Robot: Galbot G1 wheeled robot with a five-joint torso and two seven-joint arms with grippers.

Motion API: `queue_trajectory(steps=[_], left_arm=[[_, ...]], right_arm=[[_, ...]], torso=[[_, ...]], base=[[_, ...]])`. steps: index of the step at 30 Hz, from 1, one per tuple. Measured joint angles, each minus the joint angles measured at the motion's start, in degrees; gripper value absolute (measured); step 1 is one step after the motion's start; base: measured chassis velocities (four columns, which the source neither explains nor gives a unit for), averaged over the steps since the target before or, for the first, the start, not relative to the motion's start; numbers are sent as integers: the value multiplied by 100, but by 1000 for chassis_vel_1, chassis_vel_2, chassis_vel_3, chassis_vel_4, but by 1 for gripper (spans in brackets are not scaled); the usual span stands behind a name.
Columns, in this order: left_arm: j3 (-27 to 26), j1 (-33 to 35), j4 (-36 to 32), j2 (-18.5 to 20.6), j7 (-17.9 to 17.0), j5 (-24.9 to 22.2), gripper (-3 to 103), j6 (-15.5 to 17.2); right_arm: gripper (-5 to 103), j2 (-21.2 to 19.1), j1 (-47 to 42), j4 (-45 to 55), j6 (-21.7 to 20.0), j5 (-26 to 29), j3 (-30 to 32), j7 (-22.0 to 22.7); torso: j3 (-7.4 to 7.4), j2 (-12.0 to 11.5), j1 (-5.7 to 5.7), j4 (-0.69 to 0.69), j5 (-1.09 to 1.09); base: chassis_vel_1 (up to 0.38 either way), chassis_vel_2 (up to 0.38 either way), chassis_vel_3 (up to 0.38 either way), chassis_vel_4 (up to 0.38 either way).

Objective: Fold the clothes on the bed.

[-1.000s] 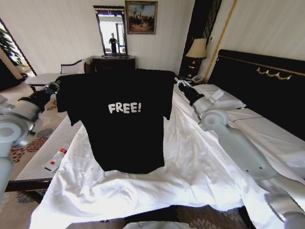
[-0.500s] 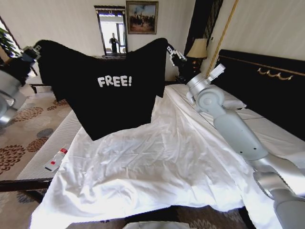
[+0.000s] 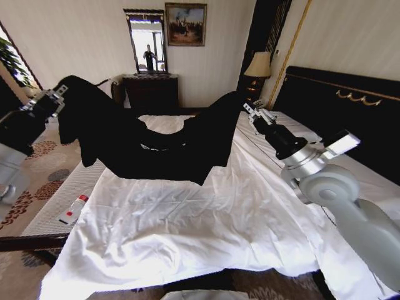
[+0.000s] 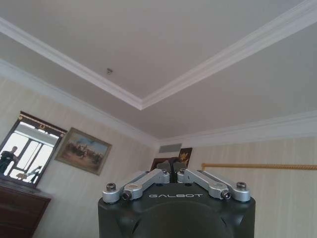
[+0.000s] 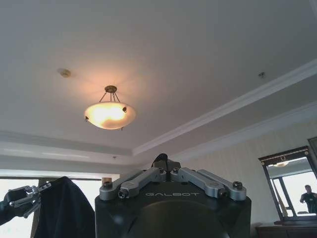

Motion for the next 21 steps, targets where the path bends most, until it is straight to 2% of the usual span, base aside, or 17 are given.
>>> queue_trajectory(steps=[1,2,4,6,7,9,10,12,13,15,16,17,18,19,21], left_arm=[[0,0,0,0,0,0,2,0],[-254,-61,-48,131,-66,-342,2,0],[-364,-95,-63,187,-112,-544,2,69],[-224,-73,-59,133,-124,-391,2,122],[-42,-19,-38,35,-137,-143,2,203],[403,207,94,-233,-165,525,2,569],[403,207,94,-233,-165,525,2,569],[1115,366,376,-491,-167,1336,2,928],[1115,366,376,-491,-167,1336,2,928],[2393,309,1007,-807,-165,2297,2,1130],[2839,220,1287,-923,-163,2560,2,1132],[3535,70,1753,-1110,-140,2969,2,1105],[3535,70,1753,-1110,-140,2969,2,1105],[4216,-89,2220,-1305,-93,3387,2,1014],[5154,-386,2961,-1671,72,4127,2,820]], right_arm=[[0,0,0,0,0,0,0,0],[0,-117,-37,174,-96,272,462,96],[0,-274,-23,294,-272,565,1019,370],[0,-304,4,293,-369,588,1128,530],[0,-307,26,267,-484,567,1146,710],[0,-192,7,138,-728,287,824,1187],[0,-192,7,138,-728,287,824,1187],[0,37,-286,-110,-993,-183,341,1554],[0,37,-286,-110,-993,-183,341,1554],[0,365,-642,-551,-1179,-833,-462,1713],[0,530,-716,-831,-1199,-1159,-849,1730],[0,730,-716,-1214,-1202,-1452,-1307,1741],[0,730,-716,-1214,-1202,-1452,-1307,1741],[0,965,-619,-1703,-1189,-1666,-1822,1742],[0,1322,-337,-2564,-1166,-1831,-2501,1770]], torso=[[0,0,0,0,0],[1,0,1,0,1],[1,0,2,0,-3],[1,0,2,0,-2],[1,0,1,0,-2],[2,0,1,0,-4],[2,0,1,0,-4],[3,-1,3,5,-1],[3,-1,3,5,-1],[4,-4,5,1,-2],[4,-4,5,0,-1],[4,-3,4,0,1],[4,-3,4,0,1],[4,-3,4,0,-1],[5,-4,4,0,-4]], base=[[0,0,0,0],[0,0,0,0],[0,0,0,0],[0,0,0,0],[0,0,0,0],[0,0,0,0],[0,0,0,0],[0,0,0,0],[0,0,0,0],[0,0,0,0],[0,0,0,0],[0,0,0,0],[0,0,0,0],[0,0,0,0],[0,0,0,0]])
